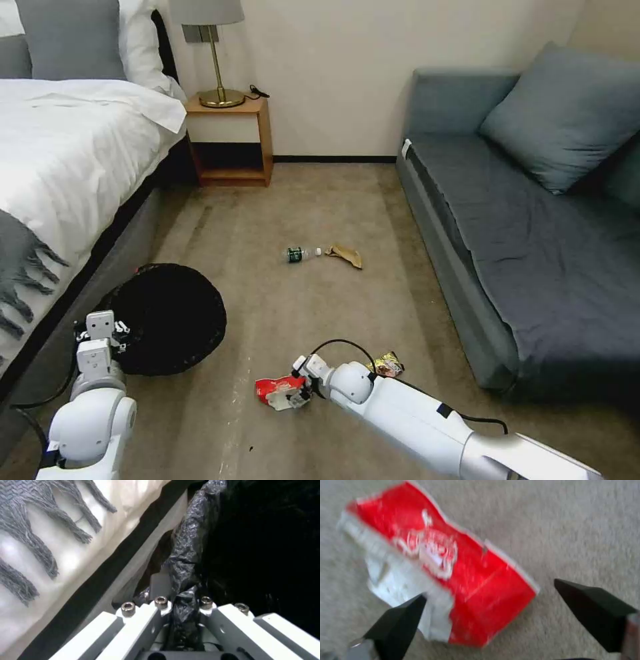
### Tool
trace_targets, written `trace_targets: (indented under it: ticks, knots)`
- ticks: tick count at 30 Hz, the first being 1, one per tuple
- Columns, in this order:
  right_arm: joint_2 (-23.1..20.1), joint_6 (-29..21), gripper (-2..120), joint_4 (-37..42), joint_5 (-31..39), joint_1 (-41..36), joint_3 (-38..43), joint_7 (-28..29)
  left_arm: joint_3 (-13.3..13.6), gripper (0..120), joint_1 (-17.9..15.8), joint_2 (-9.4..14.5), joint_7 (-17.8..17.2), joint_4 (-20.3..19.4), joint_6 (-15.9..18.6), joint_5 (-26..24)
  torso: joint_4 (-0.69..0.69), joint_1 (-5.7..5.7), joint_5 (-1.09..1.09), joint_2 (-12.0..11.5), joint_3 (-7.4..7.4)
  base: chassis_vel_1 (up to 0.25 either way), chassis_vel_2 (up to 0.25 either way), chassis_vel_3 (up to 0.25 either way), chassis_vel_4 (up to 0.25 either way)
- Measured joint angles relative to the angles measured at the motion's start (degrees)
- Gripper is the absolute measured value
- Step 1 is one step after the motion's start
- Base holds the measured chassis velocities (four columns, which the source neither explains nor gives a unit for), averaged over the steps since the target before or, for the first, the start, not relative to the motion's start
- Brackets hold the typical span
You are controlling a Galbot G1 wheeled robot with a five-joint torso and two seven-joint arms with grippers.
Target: Pick up the trash bin, then pick up the garbage on the floor and place it into the trash bin.
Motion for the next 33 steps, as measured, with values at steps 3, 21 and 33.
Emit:
trace_targets:
  ticks: [3, 21, 33]
  knots:
    - [0.60, 0.06, 87, -1.60, -1.83, -0.14, -0.19, 0.02, 0.12, 0, 0.20, -0.27, -0.01, -0.36, -0.02, 0.20, -0.01, 0.00, 0.01, 0.00, 0.00, 0.000, 0.000, 0.000, 0.000]
    - [1.45, 1.52, 17, -2.23, -3.69, -1.14, 1.61, 0.16, -0.57, 0, 1.80, 0.01, -0.03, -0.89, -1.29, 0.70, -0.01, 0.00, -0.01, 0.01, 0.00, 0.000, 0.000, 0.000, 0.000]
    - [0.70, 0.97, 0, 0.34, -1.63, -0.26, 2.53, 0.10, -0.91, 0, 2.61, 0.44, -0.24, -0.52, -1.64, -0.28, 0.00, 0.00, 0.00, 0.01, 0.00, 0.000, 0.000, 0.000, 0.000]
